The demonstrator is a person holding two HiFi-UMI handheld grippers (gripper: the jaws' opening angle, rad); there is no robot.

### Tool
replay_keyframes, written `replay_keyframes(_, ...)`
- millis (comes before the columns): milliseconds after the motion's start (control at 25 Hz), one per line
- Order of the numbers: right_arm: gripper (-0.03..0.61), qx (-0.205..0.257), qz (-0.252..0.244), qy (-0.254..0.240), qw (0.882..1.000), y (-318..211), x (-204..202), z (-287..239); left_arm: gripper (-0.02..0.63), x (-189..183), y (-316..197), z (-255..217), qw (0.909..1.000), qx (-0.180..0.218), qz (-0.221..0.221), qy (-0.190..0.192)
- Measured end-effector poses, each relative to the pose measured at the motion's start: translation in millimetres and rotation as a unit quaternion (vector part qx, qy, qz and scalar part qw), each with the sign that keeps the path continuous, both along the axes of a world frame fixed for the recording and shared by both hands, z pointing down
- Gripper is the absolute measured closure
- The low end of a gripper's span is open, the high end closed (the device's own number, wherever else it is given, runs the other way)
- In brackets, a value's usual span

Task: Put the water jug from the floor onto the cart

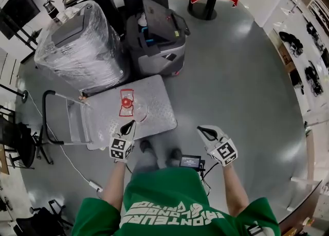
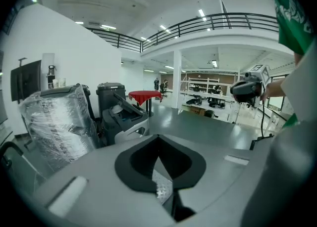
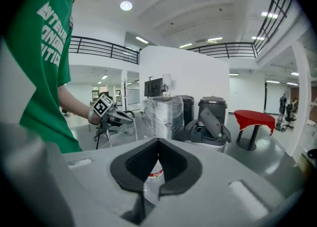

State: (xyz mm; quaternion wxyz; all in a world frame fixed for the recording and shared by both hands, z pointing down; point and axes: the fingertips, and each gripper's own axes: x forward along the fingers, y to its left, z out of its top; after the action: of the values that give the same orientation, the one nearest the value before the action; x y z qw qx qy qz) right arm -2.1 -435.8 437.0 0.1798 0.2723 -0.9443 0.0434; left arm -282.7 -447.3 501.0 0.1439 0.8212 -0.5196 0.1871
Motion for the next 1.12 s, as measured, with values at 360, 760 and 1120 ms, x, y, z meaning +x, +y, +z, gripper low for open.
replay_keyframes(360,0.586,-0.003,-0.089,-0.032,0.996,28.7,-28.1,4.9,0.6,1.2,69.4,-40.7,0.9997,0.01,-0.01,0.02)
replay_keyframes(760,0.586,0.013,-0.12,-0.028,0.992,107.6,-48.0,-7.5,0.6,-6.3,150.9,-79.3,0.9958,0.07,0.014,0.058)
replay_keyframes(1120,0.586,0.03,-0.139,-0.008,0.99,251.0,-66.4,-13.6,0.601,31.4,294.4,-94.0,0.9824,0.131,0.088,0.101)
